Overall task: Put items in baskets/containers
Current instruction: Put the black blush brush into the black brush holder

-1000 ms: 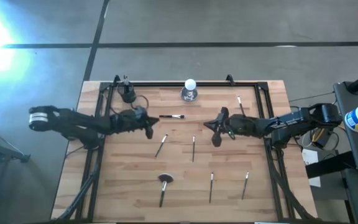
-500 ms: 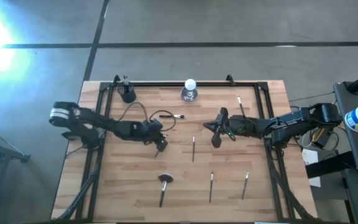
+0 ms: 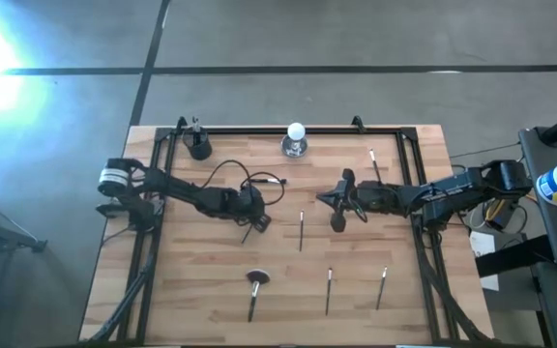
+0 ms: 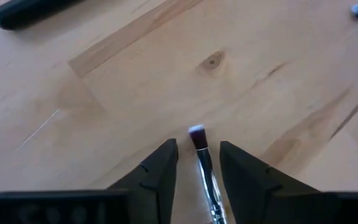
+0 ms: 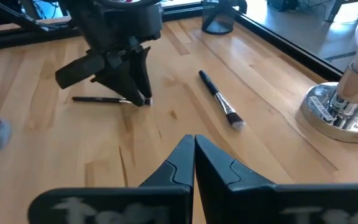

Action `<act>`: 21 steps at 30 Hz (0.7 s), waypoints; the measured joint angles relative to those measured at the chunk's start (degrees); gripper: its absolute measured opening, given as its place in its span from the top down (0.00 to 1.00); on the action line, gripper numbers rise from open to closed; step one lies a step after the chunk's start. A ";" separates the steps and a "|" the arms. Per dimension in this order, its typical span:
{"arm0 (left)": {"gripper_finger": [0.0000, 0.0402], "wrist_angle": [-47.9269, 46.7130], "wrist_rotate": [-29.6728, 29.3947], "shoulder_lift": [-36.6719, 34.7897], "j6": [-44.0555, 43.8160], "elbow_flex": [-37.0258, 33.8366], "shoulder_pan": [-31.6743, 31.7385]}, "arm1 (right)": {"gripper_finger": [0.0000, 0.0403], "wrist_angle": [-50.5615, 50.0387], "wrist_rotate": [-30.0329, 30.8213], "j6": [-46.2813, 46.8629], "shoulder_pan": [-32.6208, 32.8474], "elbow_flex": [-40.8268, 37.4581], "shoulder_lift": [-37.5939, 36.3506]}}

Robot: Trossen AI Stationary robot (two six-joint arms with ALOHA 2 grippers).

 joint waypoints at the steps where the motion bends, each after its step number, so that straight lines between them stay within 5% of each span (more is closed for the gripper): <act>1: 0.72 -0.04 -0.39 0.11 -0.08 -0.03 0.00 | 0.98 0.01 0.02 -0.11 0.00 0.00 0.00; 9: 0.96 -0.50 -2.67 0.42 0.46 -0.20 -0.05 | 0.98 0.41 0.03 -0.24 0.02 -0.02 0.00; 21: 1.00 -4.26 -15.82 -15.95 6.33 -0.61 -0.42 | 0.98 0.54 0.10 -0.63 0.02 -0.04 0.00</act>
